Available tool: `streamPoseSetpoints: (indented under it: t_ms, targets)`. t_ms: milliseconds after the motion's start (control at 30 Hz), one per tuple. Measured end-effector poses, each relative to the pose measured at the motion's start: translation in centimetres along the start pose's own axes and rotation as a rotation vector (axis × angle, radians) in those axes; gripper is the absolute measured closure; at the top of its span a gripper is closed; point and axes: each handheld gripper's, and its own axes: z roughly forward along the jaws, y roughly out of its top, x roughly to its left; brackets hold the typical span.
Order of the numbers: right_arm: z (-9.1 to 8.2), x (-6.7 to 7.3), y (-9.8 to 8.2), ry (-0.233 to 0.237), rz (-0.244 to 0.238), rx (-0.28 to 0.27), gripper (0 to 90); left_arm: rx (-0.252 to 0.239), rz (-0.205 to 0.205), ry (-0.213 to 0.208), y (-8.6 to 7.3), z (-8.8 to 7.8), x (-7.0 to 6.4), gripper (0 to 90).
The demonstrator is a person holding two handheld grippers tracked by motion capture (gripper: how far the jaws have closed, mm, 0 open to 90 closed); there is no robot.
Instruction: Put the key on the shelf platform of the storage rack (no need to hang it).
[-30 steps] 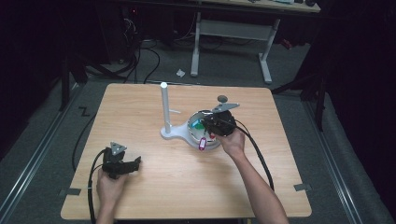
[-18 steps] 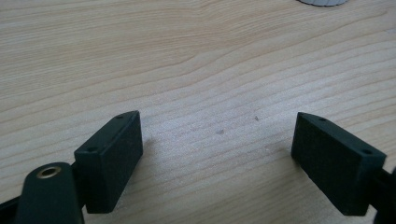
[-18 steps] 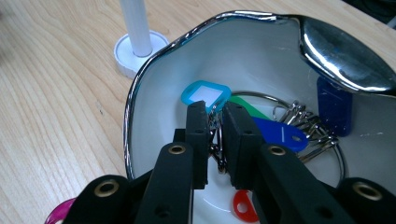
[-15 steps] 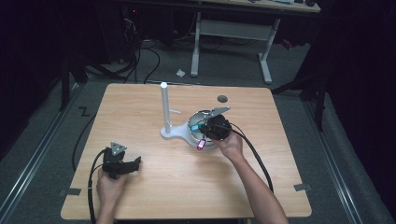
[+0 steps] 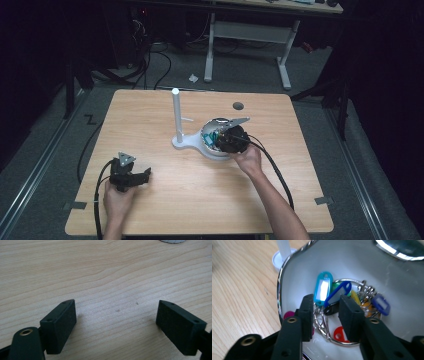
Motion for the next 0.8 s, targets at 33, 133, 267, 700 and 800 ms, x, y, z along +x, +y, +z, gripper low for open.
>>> streamPoseSetpoints:
  t_ms: [33, 133, 267, 700, 800]
  targets:
    - [-0.2, 0.0, 0.1, -0.005, 0.003, -0.01, 62.9, 0.0, -0.001, 0.0, 0.0, 0.0, 0.0, 17.0]
    - [-0.8, 0.1, 0.3, -0.019, 0.014, -0.043, 58.4, 0.0, -0.001, 0.0, 0.0, 0.0, 0.0, 17.0]
    - [-2.1, -0.1, 0.5, -0.024, 0.049, -0.09, 54.5, 0.0, -0.001, 0.001, 0.0, 0.0, 0.0, 17.0]
    - [-6.3, -1.2, 0.0, -0.07, 0.092, -0.188, 53.1, 0.001, -0.002, 0.0, 0.0, 0.0, 0.0, 17.0]
    - [-7.1, -1.7, -0.7, -0.073, 0.119, -0.195, 52.7, 0.0, -0.003, 0.001, 0.0, 0.0, 0.0, 17.0]
